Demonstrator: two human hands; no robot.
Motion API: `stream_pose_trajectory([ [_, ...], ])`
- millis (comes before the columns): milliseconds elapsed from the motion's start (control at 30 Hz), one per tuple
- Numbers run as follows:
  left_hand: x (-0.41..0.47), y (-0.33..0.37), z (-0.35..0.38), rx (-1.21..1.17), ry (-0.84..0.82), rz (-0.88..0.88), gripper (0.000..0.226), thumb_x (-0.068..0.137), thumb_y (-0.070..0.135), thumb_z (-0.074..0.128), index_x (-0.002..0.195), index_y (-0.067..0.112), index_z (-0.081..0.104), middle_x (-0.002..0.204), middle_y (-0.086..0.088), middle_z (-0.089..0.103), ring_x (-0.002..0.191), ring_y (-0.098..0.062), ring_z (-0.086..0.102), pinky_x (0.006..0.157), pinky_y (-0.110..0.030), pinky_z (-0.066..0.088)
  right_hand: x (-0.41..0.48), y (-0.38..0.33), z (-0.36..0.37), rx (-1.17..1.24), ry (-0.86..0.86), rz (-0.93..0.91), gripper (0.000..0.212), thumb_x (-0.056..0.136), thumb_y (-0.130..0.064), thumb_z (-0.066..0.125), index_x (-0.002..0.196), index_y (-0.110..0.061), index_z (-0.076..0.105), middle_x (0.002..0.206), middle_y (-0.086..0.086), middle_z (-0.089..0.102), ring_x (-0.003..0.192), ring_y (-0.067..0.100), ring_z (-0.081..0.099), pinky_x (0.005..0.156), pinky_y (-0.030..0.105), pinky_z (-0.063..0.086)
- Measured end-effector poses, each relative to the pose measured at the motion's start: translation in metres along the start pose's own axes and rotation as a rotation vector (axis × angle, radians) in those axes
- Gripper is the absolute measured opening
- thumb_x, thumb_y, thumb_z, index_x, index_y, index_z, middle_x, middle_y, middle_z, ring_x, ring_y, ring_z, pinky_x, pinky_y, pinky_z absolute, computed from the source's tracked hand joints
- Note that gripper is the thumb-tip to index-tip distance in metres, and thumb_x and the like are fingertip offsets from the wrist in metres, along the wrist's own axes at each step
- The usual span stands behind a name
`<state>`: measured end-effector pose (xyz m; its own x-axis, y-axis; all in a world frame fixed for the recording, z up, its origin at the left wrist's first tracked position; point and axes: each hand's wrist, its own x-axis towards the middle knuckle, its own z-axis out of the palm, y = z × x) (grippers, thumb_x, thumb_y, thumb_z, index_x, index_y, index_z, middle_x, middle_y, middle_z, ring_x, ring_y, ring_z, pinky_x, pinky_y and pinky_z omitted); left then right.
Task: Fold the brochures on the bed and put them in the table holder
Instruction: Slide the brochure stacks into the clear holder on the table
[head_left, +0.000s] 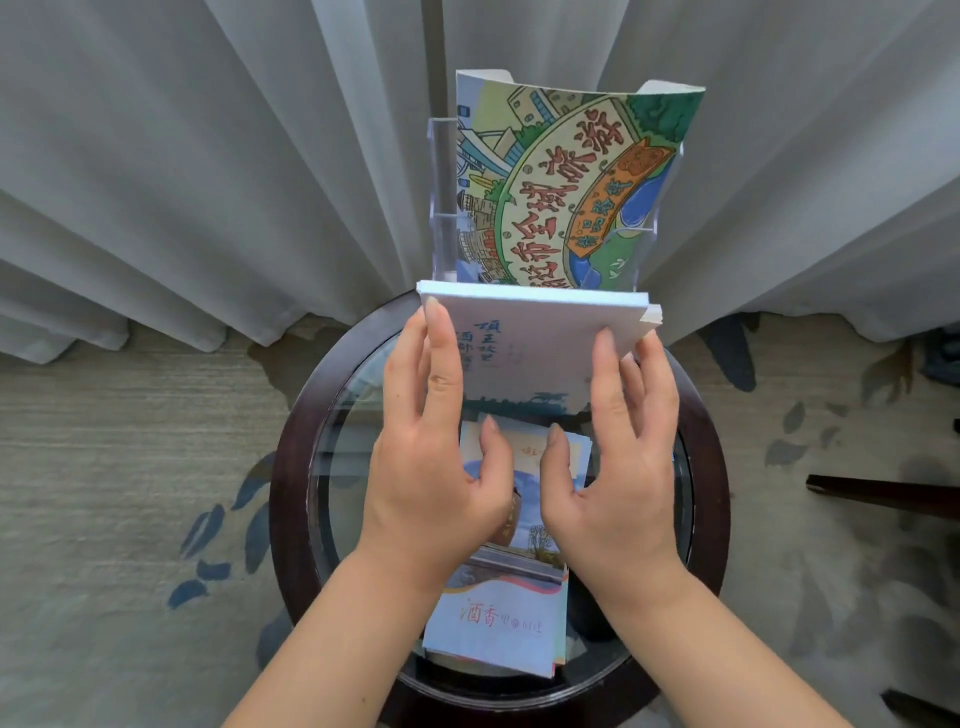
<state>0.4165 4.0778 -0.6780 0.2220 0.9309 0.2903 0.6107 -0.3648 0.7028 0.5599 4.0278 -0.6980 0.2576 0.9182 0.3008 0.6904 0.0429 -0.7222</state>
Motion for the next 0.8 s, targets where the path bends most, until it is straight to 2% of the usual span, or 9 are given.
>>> stream_pose_trajectory([
  [67, 0.001, 0.007, -0.006, -0.029, 0.037, 0.036, 0.097, 0.081, -0.006, 0.071, 0.156, -0.004, 0.011, 0.154, -0.026, 0.033, 0.148, -0.024, 0.033, 0.113, -0.014, 0.033, 0.005, -0.006, -0.006, 0.0, 0.051, -0.034, 0.09, 0.085, 0.013, 0.07, 0.159, -0.009, 0.024, 0.162, 0.026, 0.02, 0.152, 0.038, 0.03, 0.123, 0.042, 0.034],
  [167, 0.007, 0.018, -0.016, -0.115, 0.05, 0.059, 0.099, 0.084, -0.004, 0.067, 0.16, 0.007, 0.005, 0.151, -0.024, 0.034, 0.144, -0.029, 0.04, 0.113, -0.023, 0.039, 0.015, -0.011, -0.017, 0.027, 0.104, -0.081, 0.089, 0.087, 0.011, 0.069, 0.16, -0.006, 0.019, 0.16, 0.026, 0.025, 0.152, 0.034, 0.031, 0.12, 0.043, 0.037],
  [233, 0.011, 0.022, -0.02, -0.154, 0.05, 0.056, 0.099, 0.085, -0.003, 0.066, 0.158, 0.015, 0.002, 0.15, -0.023, 0.035, 0.143, -0.029, 0.042, 0.112, -0.023, 0.04, 0.02, -0.011, -0.022, 0.08, 0.096, -0.082, 0.091, 0.09, 0.01, 0.065, 0.16, -0.01, 0.011, 0.159, 0.026, 0.027, 0.147, 0.04, 0.037, 0.115, 0.049, 0.043],
  [333, 0.011, 0.022, -0.023, -0.167, 0.041, 0.043, 0.098, 0.086, -0.002, 0.065, 0.158, 0.018, 0.001, 0.148, -0.023, 0.036, 0.141, -0.029, 0.044, 0.11, -0.023, 0.042, 0.021, -0.008, -0.024, 0.112, 0.076, -0.075, 0.092, 0.092, 0.011, 0.064, 0.16, -0.015, 0.007, 0.159, 0.024, 0.028, 0.147, 0.042, 0.037, 0.111, 0.055, 0.047],
  [467, 0.013, 0.019, -0.023, -0.156, 0.051, 0.052, 0.096, 0.086, 0.001, 0.065, 0.158, 0.012, 0.003, 0.145, -0.022, 0.039, 0.14, -0.025, 0.043, 0.108, -0.024, 0.044, 0.018, -0.003, -0.025, 0.125, 0.082, -0.076, 0.091, 0.092, 0.009, 0.063, 0.16, -0.016, 0.008, 0.159, 0.024, 0.03, 0.147, 0.043, 0.037, 0.111, 0.059, 0.046],
  [667, 0.023, 0.026, -0.027, -0.188, 0.12, 0.115, 0.091, 0.085, -0.001, 0.063, 0.156, 0.004, 0.007, 0.139, -0.023, 0.042, 0.134, -0.027, 0.045, 0.103, -0.045, 0.052, 0.023, -0.008, -0.033, 0.181, 0.138, -0.081, 0.088, 0.092, 0.007, 0.063, 0.16, -0.013, 0.012, 0.157, 0.023, 0.033, 0.145, 0.043, 0.039, 0.111, 0.06, 0.044],
  [800, 0.024, 0.033, -0.028, -0.19, 0.147, 0.093, 0.091, 0.085, -0.001, 0.063, 0.156, 0.002, 0.006, 0.137, -0.019, 0.044, 0.13, -0.024, 0.045, 0.099, -0.046, 0.053, 0.027, -0.017, -0.034, 0.205, 0.135, -0.074, 0.09, 0.091, 0.01, 0.063, 0.161, -0.012, 0.012, 0.156, 0.023, 0.033, 0.145, 0.043, 0.039, 0.11, 0.06, 0.044],
])
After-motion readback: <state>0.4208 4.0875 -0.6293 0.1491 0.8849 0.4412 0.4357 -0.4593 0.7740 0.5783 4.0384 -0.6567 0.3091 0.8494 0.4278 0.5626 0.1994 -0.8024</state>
